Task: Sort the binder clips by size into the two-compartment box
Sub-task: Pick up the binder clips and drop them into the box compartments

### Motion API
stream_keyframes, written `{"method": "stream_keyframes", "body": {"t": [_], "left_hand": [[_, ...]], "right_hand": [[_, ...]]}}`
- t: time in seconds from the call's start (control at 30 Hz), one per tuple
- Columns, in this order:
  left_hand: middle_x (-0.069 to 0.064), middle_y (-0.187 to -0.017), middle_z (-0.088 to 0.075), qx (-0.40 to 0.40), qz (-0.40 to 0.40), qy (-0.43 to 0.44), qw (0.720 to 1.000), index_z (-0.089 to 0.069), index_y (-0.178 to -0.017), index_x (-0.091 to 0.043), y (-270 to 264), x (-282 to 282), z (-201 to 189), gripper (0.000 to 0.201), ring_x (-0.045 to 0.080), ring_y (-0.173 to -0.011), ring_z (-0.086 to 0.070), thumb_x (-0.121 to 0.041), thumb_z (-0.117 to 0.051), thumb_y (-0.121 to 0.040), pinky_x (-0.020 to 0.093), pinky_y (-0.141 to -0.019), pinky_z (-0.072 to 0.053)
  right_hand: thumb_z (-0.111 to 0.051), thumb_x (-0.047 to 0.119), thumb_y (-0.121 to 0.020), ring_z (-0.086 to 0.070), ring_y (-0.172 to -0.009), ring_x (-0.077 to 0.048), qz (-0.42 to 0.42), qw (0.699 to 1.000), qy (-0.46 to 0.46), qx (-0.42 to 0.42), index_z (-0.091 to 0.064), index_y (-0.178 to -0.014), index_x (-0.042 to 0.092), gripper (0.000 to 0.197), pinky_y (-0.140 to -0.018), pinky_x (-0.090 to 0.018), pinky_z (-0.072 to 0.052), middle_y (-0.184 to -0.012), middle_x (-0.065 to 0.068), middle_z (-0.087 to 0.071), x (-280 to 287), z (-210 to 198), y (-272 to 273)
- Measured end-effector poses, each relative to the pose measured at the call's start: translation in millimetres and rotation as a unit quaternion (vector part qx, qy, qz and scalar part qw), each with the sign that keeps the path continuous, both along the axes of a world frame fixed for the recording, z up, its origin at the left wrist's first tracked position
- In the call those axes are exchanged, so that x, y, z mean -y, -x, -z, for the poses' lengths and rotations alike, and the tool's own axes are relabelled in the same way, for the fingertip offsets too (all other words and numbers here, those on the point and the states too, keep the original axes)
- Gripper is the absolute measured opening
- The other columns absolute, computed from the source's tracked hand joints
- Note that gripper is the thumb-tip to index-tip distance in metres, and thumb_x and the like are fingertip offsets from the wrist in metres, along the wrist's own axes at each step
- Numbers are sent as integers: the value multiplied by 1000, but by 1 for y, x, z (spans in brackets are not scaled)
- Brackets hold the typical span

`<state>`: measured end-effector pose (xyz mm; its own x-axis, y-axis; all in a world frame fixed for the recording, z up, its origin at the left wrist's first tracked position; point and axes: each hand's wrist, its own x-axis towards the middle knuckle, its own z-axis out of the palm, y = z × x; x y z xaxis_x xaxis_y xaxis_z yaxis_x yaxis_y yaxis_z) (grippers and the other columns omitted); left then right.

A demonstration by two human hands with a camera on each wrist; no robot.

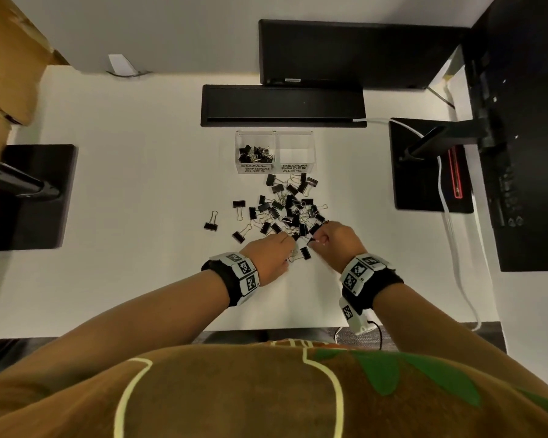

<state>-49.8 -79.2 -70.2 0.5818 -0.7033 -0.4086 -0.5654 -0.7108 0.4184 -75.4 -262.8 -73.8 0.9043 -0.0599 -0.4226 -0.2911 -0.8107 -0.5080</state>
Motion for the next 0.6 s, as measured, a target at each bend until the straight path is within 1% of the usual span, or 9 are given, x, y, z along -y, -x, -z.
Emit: {"method": "stream_keyframes", "body": {"t": [0.07,0.13,0.17,0.27,0.33,0.4,0.47,0.5,0.6], "left_hand": [[7,-109,-48,-4,-41,32,999,-45,-108,-9,-4,-2,-4,19,23,-83,-54,-21,-47,-93,33,-66,-43],[2,-92,-43,-24,-121,87,989,-40,-91,-14,-16,-4,-12,11,17,-63,-45,-20,-49,-92,34,-59,-44],[0,-87,-41,-26,-160,108,981,-37,-86,-15,-25,-3,-16,15,14,-59,-40,-19,-50,-92,32,-57,-43],[-4,-78,-39,-16,-244,152,958,-39,-89,-13,-59,-1,-31,10,8,-57,-36,-15,-48,-94,21,-54,-40],[-5,-77,-40,-4,-275,171,946,-41,-94,-13,-86,1,-42,5,7,-57,-37,-13,-46,-95,18,-53,-38],[-3,-80,-41,16,-292,156,944,-42,-95,-14,-114,3,-49,3,6,-59,-38,-13,-44,-96,17,-53,-36],[1,-85,-43,37,-299,132,944,-42,-94,-13,-138,4,-54,3,9,-62,-39,-13,-44,-96,18,-56,-34],[3,-88,-44,48,-301,118,945,-42,-94,-12,-148,4,-54,3,12,-66,-41,-12,-44,-95,21,-58,-35],[8,-93,-43,77,-286,80,952,-46,-100,-6,-168,4,-52,8,19,-77,-44,-11,-43,-94,31,-69,-39]], "right_hand": [[-62,27,-87,-50,-81,-15,1,1000,15,-17,-62,-95,12,17,-71,-26,-39,-89,2,-51,-6,2,0],[-60,26,-88,-48,-81,-15,-4,1000,17,-16,-61,-97,11,18,-71,-26,-38,-90,1,-50,-12,1,-1],[-60,24,-87,-48,-81,-16,-8,1000,11,-14,-60,-97,10,17,-71,-26,-38,-90,0,-50,-15,1,-1],[-62,16,-84,-53,-80,-18,0,1000,-21,-22,-59,-93,9,12,-70,-28,-45,-90,-3,-56,-22,-1,-1],[-61,12,-83,-60,-80,-20,8,999,-41,-27,-59,-89,11,7,-71,-30,-52,-89,-3,-61,-25,-4,-3],[-61,11,-84,-61,-77,-17,24,997,-67,-29,-59,-88,12,5,-68,-24,-53,-84,-1,-63,-25,-7,-5],[-63,14,-84,-58,-72,-10,52,994,-95,-21,-59,-89,14,7,-63,-14,-46,-79,5,-60,-22,-12,-12],[-64,16,-84,-56,-71,-7,68,992,-106,-12,-59,-90,16,8,-63,-12,-43,-78,8,-58,-21,-15,-16],[-62,19,-86,-56,-72,-5,109,985,-129,20,-59,-92,18,6,-64,-13,-43,-81,8,-59,-16,-27,-37]]}}
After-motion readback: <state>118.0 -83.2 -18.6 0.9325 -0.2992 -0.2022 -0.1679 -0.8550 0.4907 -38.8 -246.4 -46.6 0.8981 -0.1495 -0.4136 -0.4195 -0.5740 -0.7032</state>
